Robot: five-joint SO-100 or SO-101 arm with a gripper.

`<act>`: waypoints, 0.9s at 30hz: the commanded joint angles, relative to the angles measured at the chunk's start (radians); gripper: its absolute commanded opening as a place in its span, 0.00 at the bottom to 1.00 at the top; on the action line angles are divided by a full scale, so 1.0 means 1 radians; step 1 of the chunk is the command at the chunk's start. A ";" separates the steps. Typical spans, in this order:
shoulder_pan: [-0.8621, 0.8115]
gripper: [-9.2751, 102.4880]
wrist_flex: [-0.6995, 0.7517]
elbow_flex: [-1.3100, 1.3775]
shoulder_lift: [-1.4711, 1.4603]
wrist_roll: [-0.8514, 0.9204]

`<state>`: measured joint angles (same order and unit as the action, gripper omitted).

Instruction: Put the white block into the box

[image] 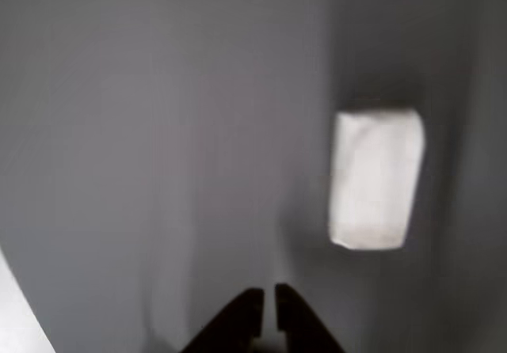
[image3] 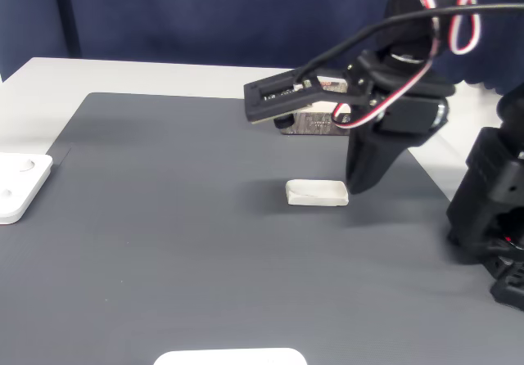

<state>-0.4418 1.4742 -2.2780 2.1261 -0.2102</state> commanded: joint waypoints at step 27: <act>-0.235 0.07 -0.081 0.265 -0.324 -0.359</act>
<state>-0.6903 1.4281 -2.0601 1.7994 -0.5446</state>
